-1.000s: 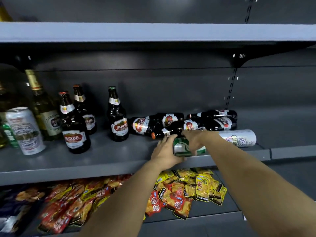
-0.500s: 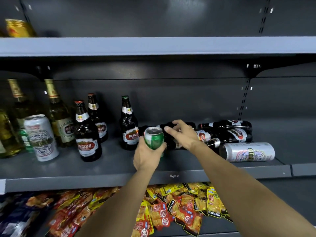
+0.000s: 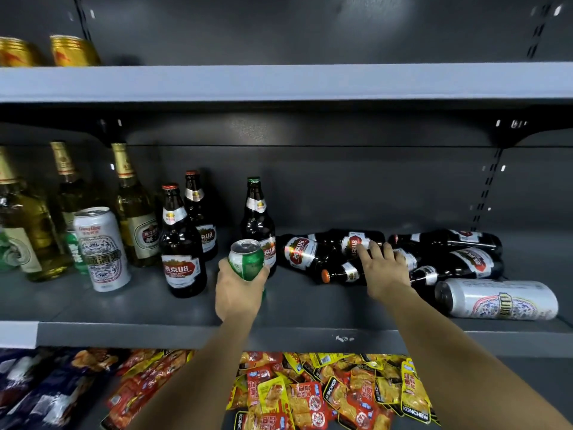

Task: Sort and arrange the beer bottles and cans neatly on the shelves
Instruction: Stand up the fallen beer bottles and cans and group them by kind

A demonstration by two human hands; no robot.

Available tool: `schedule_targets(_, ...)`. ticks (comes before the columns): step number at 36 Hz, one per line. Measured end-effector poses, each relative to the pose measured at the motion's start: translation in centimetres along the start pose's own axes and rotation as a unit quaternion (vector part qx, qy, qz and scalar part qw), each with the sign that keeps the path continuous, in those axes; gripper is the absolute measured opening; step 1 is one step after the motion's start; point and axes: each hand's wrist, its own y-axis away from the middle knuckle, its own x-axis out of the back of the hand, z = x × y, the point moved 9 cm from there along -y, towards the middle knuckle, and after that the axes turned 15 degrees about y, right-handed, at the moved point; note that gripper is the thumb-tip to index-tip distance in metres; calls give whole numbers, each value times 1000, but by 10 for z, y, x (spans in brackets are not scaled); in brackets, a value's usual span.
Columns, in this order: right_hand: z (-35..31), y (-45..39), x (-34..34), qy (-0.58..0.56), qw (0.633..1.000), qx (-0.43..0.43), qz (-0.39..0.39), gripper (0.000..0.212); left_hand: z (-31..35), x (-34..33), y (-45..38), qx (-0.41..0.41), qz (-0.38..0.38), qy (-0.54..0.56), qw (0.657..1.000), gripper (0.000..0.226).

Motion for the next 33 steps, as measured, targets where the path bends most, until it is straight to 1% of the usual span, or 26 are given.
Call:
schedule_targets(3,2,-4,3,-12,999,-8,39,81,0,-2,0,-9,-4,5,1000,66)
schedule_targets(7,7,-4,3,-51,997,-11,63,77,1,-2,2,-26,-2,6,1000,72)
schedule_targets(9,13,-2,6,-77,993,-28,83,75,5,0,4,-40,8,5,999,79)
schedule_targets(11,22,0,12,-120,987,-54,94,77,12,3,8,-63,26,-15,998,88)
schedule_targets(14,41,1,21,-221,965,-98,105,80,31,9,18,-142,69,-62,986,89)
schedule_targets(17,61,-1,25,-324,930,-147,90,81,54,14,30,-245,129,-85,957,76)
schedule_targets(18,67,-2,25,-347,920,-161,86,80,62,13,33,-274,140,-89,947,71)
schedule_targets(20,77,-3,23,-388,899,-188,78,77,78,5,40,-329,136,-95,930,61)
schedule_targets(23,91,-5,12,-449,861,-231,68,73,100,-18,54,-398,90,-93,908,51)
schedule_targets(25,97,-7,4,-475,842,-247,59,73,107,-43,62,-415,20,-106,903,49)
schedule_targets(28,104,-10,-8,-491,833,-253,37,72,98,-83,64,-368,-107,-182,905,61)
schedule_targets(31,106,-16,-14,-503,831,-238,18,73,82,-108,56,-311,-166,-257,900,78)
schedule_targets(33,103,-20,-14,-510,829,-229,17,73,71,-120,45,-271,-195,-319,887,89)
